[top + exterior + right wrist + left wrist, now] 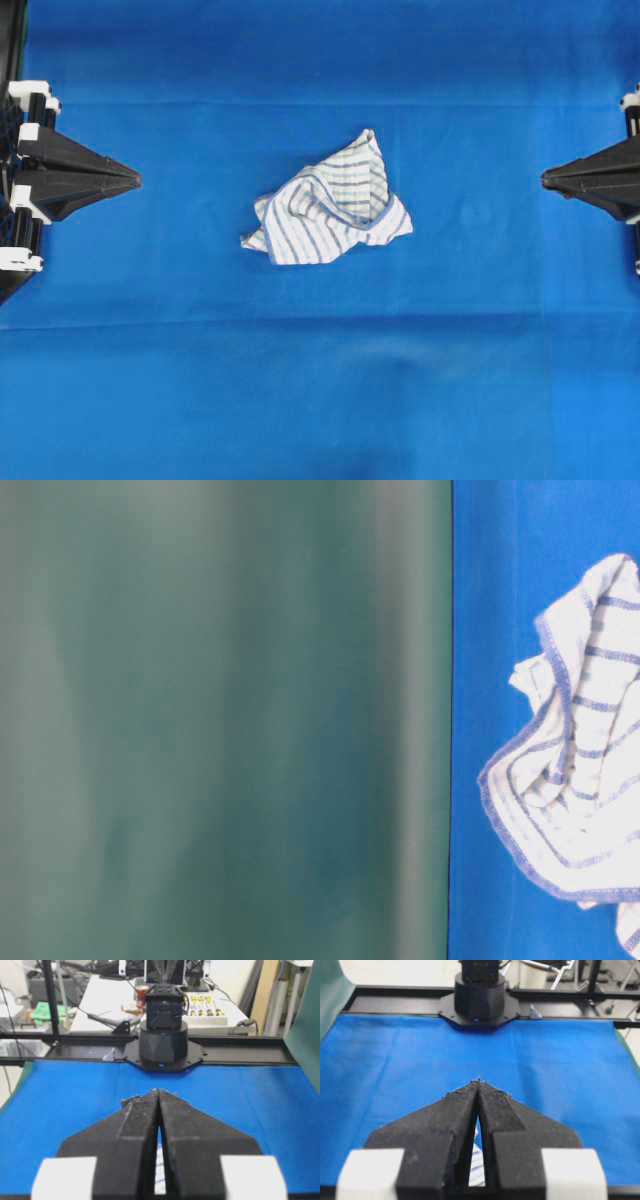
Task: Lift the towel with both arms.
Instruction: 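Move both grippers inward toward opposite sides of the striped towel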
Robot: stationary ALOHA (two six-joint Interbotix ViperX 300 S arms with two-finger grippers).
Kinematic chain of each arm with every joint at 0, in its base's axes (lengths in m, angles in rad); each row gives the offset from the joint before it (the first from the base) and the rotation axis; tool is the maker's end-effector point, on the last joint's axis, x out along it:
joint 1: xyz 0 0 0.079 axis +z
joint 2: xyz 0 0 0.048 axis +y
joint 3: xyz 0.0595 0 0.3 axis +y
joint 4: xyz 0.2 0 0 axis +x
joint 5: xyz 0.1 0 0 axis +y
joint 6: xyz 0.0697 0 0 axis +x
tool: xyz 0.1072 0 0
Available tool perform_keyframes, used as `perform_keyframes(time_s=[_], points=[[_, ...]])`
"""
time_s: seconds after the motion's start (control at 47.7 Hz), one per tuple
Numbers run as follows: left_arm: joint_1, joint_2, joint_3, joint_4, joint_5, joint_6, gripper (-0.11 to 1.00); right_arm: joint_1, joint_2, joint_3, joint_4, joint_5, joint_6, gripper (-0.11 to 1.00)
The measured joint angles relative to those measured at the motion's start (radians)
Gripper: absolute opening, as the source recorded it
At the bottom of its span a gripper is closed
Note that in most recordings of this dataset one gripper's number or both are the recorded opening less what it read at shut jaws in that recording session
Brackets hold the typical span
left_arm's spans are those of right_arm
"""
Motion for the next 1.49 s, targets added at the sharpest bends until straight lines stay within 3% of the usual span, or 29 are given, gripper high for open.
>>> perform_keyframes(time_s=[0.252, 0.608, 0.692, 0.776, 0.902, 0.944, 0.986, 1.028, 1.154, 1.49], points=[[-0.003, 0.058, -0.009, -0.023, -0.008, -0.008, 0.0, -0.002, 0.074, -0.034, 0.0, 0.06, 0.0, 0.0], [-0.005, 0.331, -0.055, -0.028, -0.071, -0.048, 0.02, -0.002, 0.299, -0.063, 0.002, 0.087, 0.078, 0.0], [-0.008, 0.411, -0.074, -0.029, -0.08, -0.055, 0.15, -0.003, 0.354, -0.072, 0.002, 0.089, 0.095, 0.01], [-0.015, 0.488, -0.098, -0.028, -0.087, -0.055, 0.39, -0.003, 0.414, -0.087, 0.002, 0.089, 0.104, 0.05], [-0.032, 0.592, -0.13, -0.029, -0.095, -0.054, 0.76, -0.003, 0.523, -0.114, 0.003, 0.087, 0.107, 0.42], [-0.038, 0.623, -0.138, -0.029, -0.097, -0.054, 0.83, -0.003, 0.563, -0.124, 0.003, 0.087, 0.11, 0.53], [-0.043, 0.658, -0.144, -0.028, -0.101, -0.054, 0.83, -0.003, 0.614, -0.14, 0.003, 0.084, 0.112, 0.63], [-0.048, 0.692, -0.15, -0.029, -0.109, -0.054, 0.82, -0.003, 0.66, -0.153, 0.005, 0.083, 0.112, 0.66], [-0.057, 0.782, -0.158, -0.029, -0.147, -0.054, 0.81, -0.002, 0.779, -0.201, 0.005, 0.078, 0.114, 0.61], [-0.06, 1.005, -0.196, -0.029, -0.242, -0.054, 0.81, -0.005, 1.022, -0.316, 0.005, 0.077, 0.114, 0.62]])
